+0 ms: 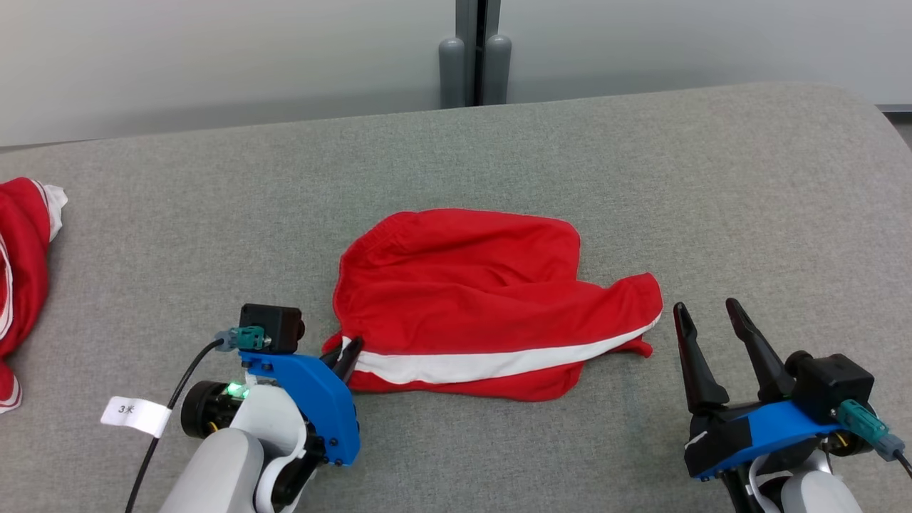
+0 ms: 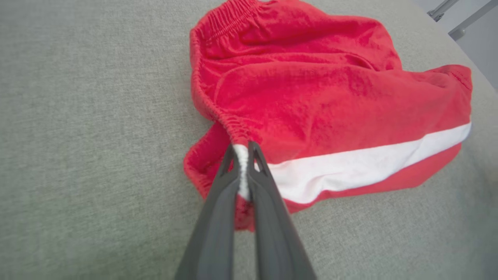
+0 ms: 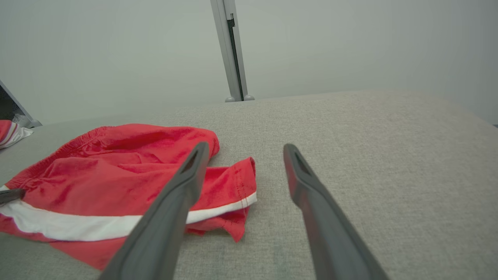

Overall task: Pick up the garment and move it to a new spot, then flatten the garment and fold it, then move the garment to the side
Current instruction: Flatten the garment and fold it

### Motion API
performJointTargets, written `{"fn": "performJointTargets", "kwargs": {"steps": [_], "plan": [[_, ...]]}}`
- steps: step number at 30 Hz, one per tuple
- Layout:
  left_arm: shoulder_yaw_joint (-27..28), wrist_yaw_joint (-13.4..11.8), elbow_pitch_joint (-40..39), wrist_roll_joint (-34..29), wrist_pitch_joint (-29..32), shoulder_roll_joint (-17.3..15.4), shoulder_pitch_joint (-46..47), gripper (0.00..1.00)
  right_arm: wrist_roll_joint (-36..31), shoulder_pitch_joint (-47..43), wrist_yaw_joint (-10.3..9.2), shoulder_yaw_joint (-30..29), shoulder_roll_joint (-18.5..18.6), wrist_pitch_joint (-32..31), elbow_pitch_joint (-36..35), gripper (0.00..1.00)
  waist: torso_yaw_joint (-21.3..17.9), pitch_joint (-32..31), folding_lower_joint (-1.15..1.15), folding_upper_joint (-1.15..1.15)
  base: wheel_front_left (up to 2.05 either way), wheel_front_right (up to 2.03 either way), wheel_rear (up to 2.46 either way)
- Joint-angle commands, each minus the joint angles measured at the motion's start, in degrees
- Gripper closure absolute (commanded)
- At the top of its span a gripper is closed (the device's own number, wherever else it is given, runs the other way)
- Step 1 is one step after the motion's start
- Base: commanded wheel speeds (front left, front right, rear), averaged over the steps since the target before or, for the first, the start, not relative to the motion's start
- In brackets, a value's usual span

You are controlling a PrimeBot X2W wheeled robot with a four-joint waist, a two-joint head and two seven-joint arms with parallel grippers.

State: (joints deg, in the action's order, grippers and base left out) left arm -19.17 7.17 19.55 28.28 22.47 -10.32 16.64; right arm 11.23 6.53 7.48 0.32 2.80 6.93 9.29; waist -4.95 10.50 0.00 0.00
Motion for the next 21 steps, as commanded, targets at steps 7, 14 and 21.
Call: {"fn": "performJointTargets", "kwargs": {"steps": [7, 14, 21], "plan": [[2.03, -1.09, -1.22, 2.30, -3.75, 0.62, -2.54, 1.00, 1.32, 0.49, 0.03, 0.00, 0.18, -2.81, 1.72, 0.00, 0.16, -0.10, 0.00, 0.00, 0.00, 0.00, 0.00], [6.01, -2.45, -0.18, 5.44, -10.36, 2.41, -6.01, 1.00, 1.05, 1.43, 0.03, 0.10, 0.18, -11.11, 3.04, 0.00, 0.47, 0.51, 0.00, 0.00, 0.00, 0.00, 0.00], [5.44, -1.86, 1.56, 5.82, -12.36, 2.69, -5.40, 1.00, 0.62, 4.72, 0.03, 1.86, 0.18, -12.93, 6.92, 0.00, 0.97, 1.33, 0.00, 0.00, 0.00, 0.00, 0.00]]}}
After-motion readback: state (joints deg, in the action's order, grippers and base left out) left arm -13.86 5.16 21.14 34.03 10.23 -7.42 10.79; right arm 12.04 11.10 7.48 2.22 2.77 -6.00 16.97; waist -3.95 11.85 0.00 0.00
